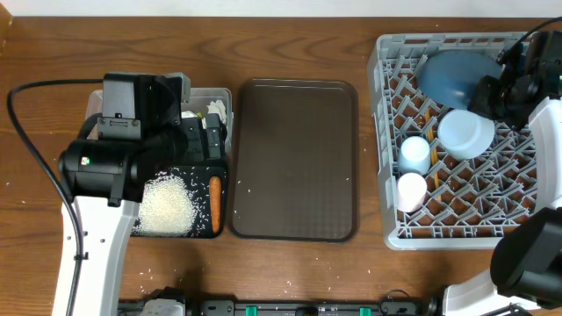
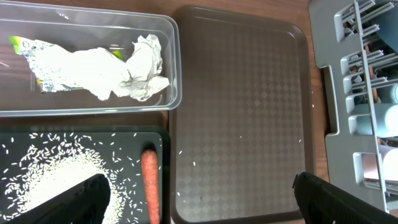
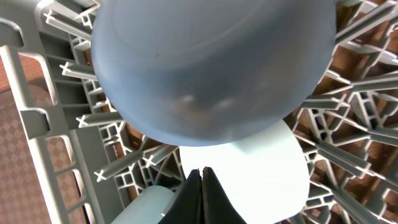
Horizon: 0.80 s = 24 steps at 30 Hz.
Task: Sort waste into correct bins and load items into the dishwasher rack
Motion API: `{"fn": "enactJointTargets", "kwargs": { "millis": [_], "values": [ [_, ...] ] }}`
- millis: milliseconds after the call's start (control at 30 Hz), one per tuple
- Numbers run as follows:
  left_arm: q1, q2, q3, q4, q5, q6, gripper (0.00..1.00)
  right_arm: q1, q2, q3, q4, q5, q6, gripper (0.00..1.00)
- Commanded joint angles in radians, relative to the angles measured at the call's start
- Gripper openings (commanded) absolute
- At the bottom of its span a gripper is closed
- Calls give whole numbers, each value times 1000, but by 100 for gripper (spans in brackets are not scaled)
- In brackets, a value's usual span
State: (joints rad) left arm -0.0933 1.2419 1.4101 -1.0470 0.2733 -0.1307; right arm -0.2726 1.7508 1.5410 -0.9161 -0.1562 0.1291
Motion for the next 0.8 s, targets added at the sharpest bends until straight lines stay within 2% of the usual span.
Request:
{"fn": "enactJointTargets", "kwargs": {
  "millis": [0,267,767],
  "values": [
    [5,1,2,-1,-10,-2,97,-11,22,-9,-4,18,-6,1],
    [5,1,2,-1,-10,-2,97,-10,93,-19,62,25,-7,1],
    [5,1,2,-1,-10,-2,97,-8,95,-20,138,21,-6,9]
  ]
}}
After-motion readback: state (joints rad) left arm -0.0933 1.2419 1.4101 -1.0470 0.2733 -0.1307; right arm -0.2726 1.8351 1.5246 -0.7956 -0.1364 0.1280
